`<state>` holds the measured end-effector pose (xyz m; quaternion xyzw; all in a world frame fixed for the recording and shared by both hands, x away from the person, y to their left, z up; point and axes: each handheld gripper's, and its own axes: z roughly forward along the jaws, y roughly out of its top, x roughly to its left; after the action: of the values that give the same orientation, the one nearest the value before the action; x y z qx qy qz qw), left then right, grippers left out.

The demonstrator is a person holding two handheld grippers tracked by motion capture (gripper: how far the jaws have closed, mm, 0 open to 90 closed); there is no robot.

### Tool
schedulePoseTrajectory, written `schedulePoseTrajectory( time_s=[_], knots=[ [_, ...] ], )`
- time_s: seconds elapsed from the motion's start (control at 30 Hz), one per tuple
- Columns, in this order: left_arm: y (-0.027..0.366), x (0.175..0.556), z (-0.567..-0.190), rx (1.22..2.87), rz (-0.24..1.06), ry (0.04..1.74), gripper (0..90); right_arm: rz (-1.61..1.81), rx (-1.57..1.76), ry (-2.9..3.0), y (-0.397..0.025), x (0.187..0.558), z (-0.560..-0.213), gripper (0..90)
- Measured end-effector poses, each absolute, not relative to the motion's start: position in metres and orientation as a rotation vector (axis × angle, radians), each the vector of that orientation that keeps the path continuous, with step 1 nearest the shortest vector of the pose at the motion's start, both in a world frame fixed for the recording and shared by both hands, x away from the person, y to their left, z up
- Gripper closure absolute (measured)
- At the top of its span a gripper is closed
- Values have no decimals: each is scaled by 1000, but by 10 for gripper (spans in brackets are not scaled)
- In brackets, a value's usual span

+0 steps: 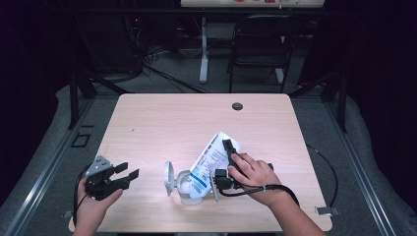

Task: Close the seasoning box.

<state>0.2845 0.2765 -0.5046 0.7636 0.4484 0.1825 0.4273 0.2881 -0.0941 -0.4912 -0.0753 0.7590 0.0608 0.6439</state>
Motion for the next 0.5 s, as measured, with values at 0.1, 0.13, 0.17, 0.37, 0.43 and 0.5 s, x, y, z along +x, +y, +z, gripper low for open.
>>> schedulePoseTrajectory(
  time_s=[0.1,0.13,0.17,0.37,0.43,0.5],
  knots=[
    [276,285,-505,1909,456,1120,465,142,-160,1738,-95,288,-493,568],
    [276,285,-505,1909,456,1120,466,147,-161,1740,-96,288,-494,568],
    [276,285,-505,1910,456,1120,466,133,-155,1746,-96,287,-494,568],
    [276,285,-505,1910,456,1120,466,151,-131,1761,-98,288,-498,568],
    [277,285,-505,1909,457,1120,466,166,-119,1766,-99,289,-500,568],
    [277,285,-505,1910,455,1122,466,173,-100,1773,-100,289,-502,568]
  ],
)
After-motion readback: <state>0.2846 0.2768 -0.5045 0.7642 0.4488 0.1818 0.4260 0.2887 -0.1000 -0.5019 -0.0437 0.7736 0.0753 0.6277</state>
